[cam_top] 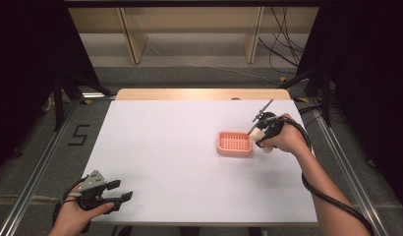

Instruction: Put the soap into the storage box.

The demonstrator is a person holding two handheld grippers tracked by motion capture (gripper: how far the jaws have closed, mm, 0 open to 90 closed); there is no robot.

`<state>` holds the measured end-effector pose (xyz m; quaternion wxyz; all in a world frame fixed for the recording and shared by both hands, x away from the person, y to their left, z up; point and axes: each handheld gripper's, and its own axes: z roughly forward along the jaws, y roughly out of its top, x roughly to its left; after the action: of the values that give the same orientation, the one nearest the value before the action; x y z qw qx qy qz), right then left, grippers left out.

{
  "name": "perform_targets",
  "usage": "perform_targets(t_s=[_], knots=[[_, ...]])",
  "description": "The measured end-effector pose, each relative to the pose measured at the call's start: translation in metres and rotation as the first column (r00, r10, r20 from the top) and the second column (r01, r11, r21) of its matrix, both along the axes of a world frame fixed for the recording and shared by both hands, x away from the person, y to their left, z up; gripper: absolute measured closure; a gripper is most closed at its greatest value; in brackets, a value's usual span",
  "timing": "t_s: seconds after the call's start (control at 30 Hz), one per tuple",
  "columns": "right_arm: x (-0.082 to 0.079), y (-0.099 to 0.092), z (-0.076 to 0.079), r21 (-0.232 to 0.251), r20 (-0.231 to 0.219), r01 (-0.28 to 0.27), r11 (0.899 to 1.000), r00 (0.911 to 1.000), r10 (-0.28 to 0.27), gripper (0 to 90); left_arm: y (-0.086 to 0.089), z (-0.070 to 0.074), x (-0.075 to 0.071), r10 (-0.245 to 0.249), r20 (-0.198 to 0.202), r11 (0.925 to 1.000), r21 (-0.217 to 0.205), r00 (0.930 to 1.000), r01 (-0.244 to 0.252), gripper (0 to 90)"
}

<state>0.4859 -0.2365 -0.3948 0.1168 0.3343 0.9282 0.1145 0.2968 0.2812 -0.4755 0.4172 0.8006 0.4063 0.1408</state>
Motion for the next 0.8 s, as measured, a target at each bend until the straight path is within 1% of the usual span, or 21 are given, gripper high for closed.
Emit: perform_targets(t_s=[0.07,0.2,0.23,0.27,0.33,0.37,0.4,0.43,0.47,0.5,0.53,0.63,0.67,0.7,0.77,0.8], knots=[[0.000,0.001,0.000,0.006,-0.007,0.002,1.000,1.0000,-0.002,50.4,0.000,0.000,0.000,0.001,-0.001,1.0000,0.000,1.0000,-0.001,33.0],[0.004,0.001,0.001,0.008,-0.004,-0.010,1.000,0.9999,0.010,50.5,0.000,0.000,0.000,0.000,-0.001,1.0000,0.000,1.0000,0.000,33.0],[0.004,0.001,0.001,0.008,-0.005,-0.011,1.000,0.9999,0.011,50.5,-0.001,0.000,0.000,0.009,-0.005,0.9999,-0.006,0.9999,-0.009,33.0],[0.004,0.001,0.001,0.009,-0.006,-0.012,1.000,0.9999,0.012,50.5,-0.001,-0.001,0.000,0.009,0.002,0.9998,-0.016,1.0000,-0.009,33.0],[0.005,0.002,0.001,0.010,-0.009,-0.010,1.000,0.9999,0.010,50.5,-0.001,-0.001,0.000,0.009,0.002,0.9998,-0.016,1.0000,-0.009,33.0],[0.006,0.002,0.001,0.011,-0.009,-0.014,1.000,0.9999,0.014,50.5,0.000,0.000,0.000,0.000,-0.006,1.0000,0.007,1.0000,0.000,33.0],[0.007,0.002,0.001,0.010,-0.006,-0.023,1.000,0.9997,0.023,50.5,0.000,0.000,0.000,0.001,-0.001,1.0000,0.000,1.0000,-0.001,33.0],[0.008,0.002,0.001,0.009,-0.005,-0.032,0.999,0.9995,0.032,50.4,0.000,0.000,0.000,0.002,-0.005,1.0000,0.004,1.0000,-0.002,33.0],[0.008,0.002,0.001,0.008,-0.005,-0.033,0.999,0.9994,0.033,50.4,0.000,0.000,0.000,0.001,-0.001,1.0000,0.000,1.0000,-0.001,33.0],[0.008,0.003,0.001,0.012,-0.010,-0.030,0.999,0.9995,0.030,50.5,-0.001,-0.001,0.000,0.011,0.000,0.9998,-0.016,0.9999,-0.011,33.0],[0.009,0.002,0.001,0.008,-0.004,-0.041,0.999,0.9991,0.041,50.4,-0.001,-0.001,0.000,0.008,0.000,0.9998,-0.020,1.0000,-0.008,33.0],[0.010,0.003,0.000,0.010,-0.015,-0.040,0.999,0.9991,0.040,50.5,-0.001,-0.001,0.000,0.006,-0.004,0.9998,-0.018,1.0000,-0.006,33.0],[0.011,0.003,0.000,0.004,-0.008,-0.062,0.998,0.9981,0.062,50.4,-0.001,-0.001,0.000,0.007,-0.002,0.9998,-0.020,1.0000,-0.007,33.0],[0.011,0.003,0.001,0.007,-0.008,-0.051,0.999,0.9986,0.051,50.5,-0.001,-0.001,0.000,0.009,-0.006,0.9998,-0.019,0.9999,-0.009,33.0],[0.010,0.004,0.000,0.009,-0.010,-0.045,0.999,0.9989,0.045,50.5,-0.001,-0.001,0.000,0.012,-0.002,0.9998,-0.017,0.9999,-0.012,33.0],[0.011,0.004,0.001,0.006,-0.004,-0.053,0.999,0.9986,0.053,50.5,-0.002,-0.001,0.000,0.015,-0.002,0.9997,-0.021,0.9999,-0.015,33.0]])
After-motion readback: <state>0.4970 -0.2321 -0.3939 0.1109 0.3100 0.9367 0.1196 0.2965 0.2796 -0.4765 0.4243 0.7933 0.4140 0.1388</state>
